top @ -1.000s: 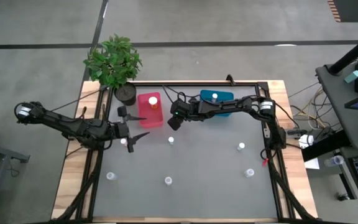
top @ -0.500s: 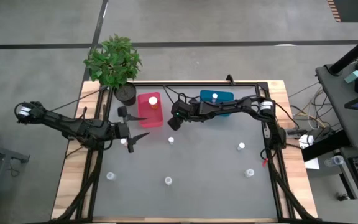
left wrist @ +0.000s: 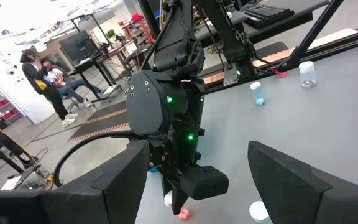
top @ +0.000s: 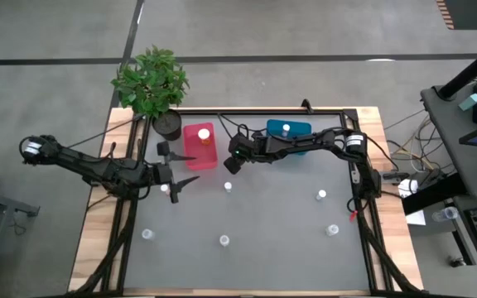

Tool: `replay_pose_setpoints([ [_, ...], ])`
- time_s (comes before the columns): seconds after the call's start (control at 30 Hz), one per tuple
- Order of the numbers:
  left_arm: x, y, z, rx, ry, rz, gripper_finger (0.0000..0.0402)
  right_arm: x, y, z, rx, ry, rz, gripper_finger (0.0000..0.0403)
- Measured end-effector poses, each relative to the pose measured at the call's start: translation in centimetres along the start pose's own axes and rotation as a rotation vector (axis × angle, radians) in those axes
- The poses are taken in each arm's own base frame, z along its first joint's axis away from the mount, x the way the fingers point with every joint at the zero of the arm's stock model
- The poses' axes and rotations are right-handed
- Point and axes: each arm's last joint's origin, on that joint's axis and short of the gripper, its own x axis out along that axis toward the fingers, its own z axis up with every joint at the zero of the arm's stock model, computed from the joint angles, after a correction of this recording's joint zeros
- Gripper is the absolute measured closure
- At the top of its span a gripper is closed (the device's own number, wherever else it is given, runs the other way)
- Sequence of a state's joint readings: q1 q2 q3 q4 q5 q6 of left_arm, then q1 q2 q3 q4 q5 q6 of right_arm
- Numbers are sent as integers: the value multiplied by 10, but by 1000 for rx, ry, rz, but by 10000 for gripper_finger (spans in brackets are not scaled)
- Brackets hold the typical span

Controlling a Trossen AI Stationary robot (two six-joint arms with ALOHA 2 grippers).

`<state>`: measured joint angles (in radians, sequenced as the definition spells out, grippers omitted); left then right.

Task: Pick and place medicine bottles into bin by pill shape (circle, oval)
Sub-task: Put the pink tablet bottle into the blue bin

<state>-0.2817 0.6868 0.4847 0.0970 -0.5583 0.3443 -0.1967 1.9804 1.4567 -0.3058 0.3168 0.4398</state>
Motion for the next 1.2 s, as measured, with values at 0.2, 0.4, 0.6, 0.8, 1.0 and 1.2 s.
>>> replay_pose_setpoints([
  [0.2,0,0,0,0,0,0,146,0,0,0,-5,1,0,299],
  [0.4,0,0,0,-1,0,0,146,-2,0,1,-4,-3,2,295],
  [0.6,0,0,0,-15,0,0,146,-13,0,12,-21,-30,14,301],
  [0.8,0,0,0,-24,0,1,146,-42,-5,23,-32,-49,12,299],
  [1.0,0,0,0,-26,1,0,146,-91,-24,32,-40,-80,-99,299],
  [1.2,1,-1,-1,-23,7,-2,146,-124,-61,28,20,-101,-174,299],
])
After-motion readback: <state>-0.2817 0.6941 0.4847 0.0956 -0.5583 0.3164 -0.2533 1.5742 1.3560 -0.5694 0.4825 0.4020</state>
